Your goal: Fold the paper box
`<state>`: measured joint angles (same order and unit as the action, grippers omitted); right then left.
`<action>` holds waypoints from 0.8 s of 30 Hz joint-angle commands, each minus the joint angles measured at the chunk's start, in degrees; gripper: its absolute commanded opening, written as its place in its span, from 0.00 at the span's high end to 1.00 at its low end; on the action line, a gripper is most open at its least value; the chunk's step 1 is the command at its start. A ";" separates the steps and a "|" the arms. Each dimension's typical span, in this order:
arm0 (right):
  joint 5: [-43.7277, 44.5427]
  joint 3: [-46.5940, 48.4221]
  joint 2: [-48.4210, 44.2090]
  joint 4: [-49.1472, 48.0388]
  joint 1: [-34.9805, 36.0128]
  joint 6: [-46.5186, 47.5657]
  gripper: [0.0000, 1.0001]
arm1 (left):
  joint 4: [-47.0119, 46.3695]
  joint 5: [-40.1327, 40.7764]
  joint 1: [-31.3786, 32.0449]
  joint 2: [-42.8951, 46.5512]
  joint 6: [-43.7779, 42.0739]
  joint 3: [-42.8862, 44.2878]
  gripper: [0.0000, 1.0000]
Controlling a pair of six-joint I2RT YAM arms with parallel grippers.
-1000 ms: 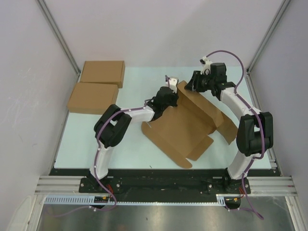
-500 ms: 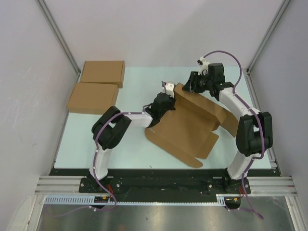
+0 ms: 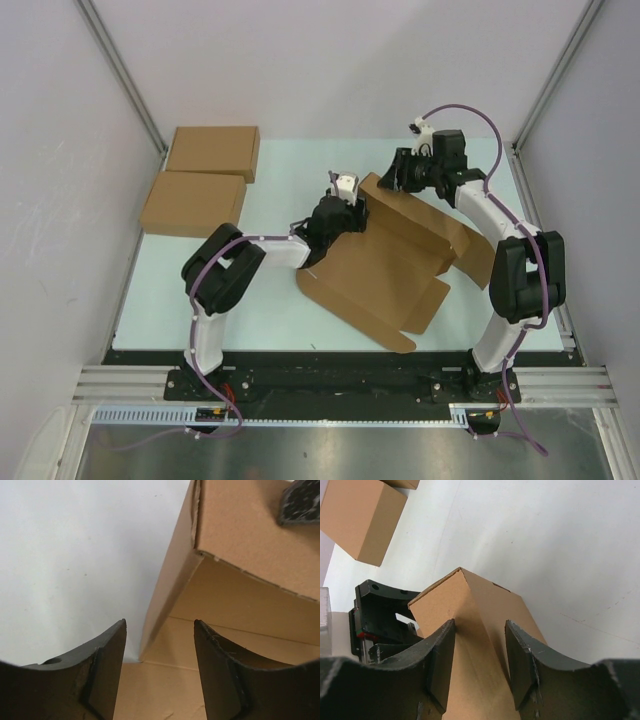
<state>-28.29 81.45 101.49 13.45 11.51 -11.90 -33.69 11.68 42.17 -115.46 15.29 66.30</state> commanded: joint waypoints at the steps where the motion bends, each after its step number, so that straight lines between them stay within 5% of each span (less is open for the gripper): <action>1: 4.04 -0.50 3.18 5.80 -0.26 1.97 0.52 | -3.92 -3.69 -0.07 0.59 5.61 1.46 0.38; 11: 2.98 -0.41 3.36 5.18 -0.26 1.36 0.53 | -2.52 -3.08 0.01 -4.77 16.25 6.37 0.51; 24: 2.19 -0.42 2.31 5.09 -0.26 0.91 0.53 | 11.45 0.53 -0.16 -11.10 25.23 17.63 0.64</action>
<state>-27.22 81.58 101.80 11.46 10.76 -12.03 -25.28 12.58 41.58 -124.33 33.54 80.68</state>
